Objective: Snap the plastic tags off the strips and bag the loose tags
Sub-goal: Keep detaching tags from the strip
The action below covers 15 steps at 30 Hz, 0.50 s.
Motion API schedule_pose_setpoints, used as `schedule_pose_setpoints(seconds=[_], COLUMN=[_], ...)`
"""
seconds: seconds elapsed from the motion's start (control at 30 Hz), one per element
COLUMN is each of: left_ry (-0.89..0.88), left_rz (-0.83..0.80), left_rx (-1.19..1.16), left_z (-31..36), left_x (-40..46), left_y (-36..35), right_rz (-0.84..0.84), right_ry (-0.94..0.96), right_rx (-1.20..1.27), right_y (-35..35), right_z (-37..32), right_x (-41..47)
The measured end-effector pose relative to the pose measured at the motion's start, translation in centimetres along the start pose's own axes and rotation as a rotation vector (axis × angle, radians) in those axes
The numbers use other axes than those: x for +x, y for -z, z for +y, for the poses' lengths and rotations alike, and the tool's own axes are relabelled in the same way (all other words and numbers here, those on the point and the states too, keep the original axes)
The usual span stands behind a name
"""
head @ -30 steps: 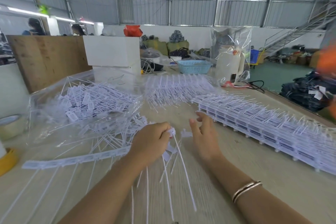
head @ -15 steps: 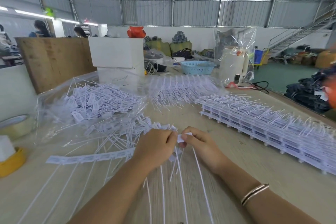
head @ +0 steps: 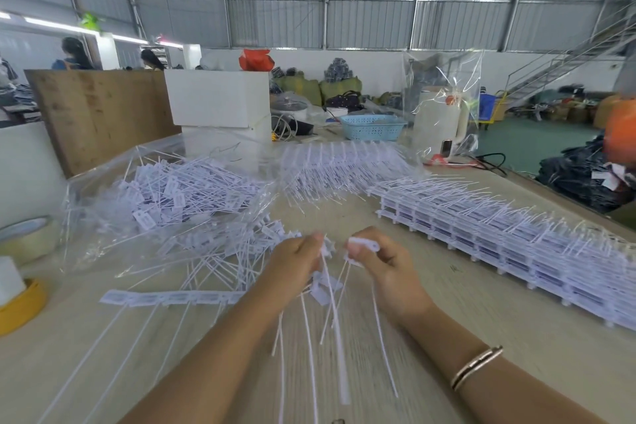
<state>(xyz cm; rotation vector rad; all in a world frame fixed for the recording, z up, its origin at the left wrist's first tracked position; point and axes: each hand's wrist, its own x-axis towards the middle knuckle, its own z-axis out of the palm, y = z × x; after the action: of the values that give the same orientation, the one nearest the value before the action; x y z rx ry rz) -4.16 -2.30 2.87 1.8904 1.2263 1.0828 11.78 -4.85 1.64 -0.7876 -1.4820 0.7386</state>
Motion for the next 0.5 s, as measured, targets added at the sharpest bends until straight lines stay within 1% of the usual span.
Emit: schedule_pose_setpoints(seconds=[0.07, 0.1, 0.13, 0.2, 0.23, 0.3, 0.33, 0.37, 0.4, 0.47, 0.5], left_ry=[0.010, -0.013, -0.041, -0.081, -0.105, -0.172, -0.200, -0.225, -0.242, -0.255, -0.254], left_rz=[0.044, 0.052, 0.048, 0.026, 0.013, -0.011, -0.023, -0.022, -0.010, 0.021, 0.030], left_rx=[-0.042, -0.021, 0.007, 0.063, 0.089, 0.191, 0.240, 0.271, 0.283, 0.274, 0.261], left_z=[-0.2, -0.3, -0.3, -0.2, -0.1, 0.1, 0.2, 0.1, 0.1, 0.1, 0.2], left_x=[0.1, 0.0, -0.1, -0.4, -0.4, -0.5, -0.6, -0.6, -0.7, -0.8, -0.8], left_y=[0.6, 0.8, 0.9, 0.7, 0.5, 0.2, 0.1, -0.1, -0.2, -0.4, -0.5], right_rz=[0.103, 0.123, 0.124, 0.119, 0.099, -0.013, -0.048, -0.042, -0.007, 0.072, 0.076], right_ry=[0.000, -0.024, -0.054, -0.157, -0.237, -0.383, -0.416, -0.414, -0.382, -0.238, -0.174], right_rx=[0.063, 0.044, -0.030, -0.282, -0.445, -0.808, -0.921, -0.970, -0.968, -0.847, -0.773], right_y=[0.8, 1.2, 1.4, 1.4, 1.3, 0.9, 0.8, 0.8, 0.7, 0.5, 0.3], right_z=[-0.1, -0.1, 0.3, 1.0, 1.3, 2.1, 2.5, 2.7, 2.5, 1.6, 1.1], right_x=[0.2, 0.2, 0.2, 0.5, 0.7, 1.1, 1.2, 1.3, 1.3, 0.7, 0.5])
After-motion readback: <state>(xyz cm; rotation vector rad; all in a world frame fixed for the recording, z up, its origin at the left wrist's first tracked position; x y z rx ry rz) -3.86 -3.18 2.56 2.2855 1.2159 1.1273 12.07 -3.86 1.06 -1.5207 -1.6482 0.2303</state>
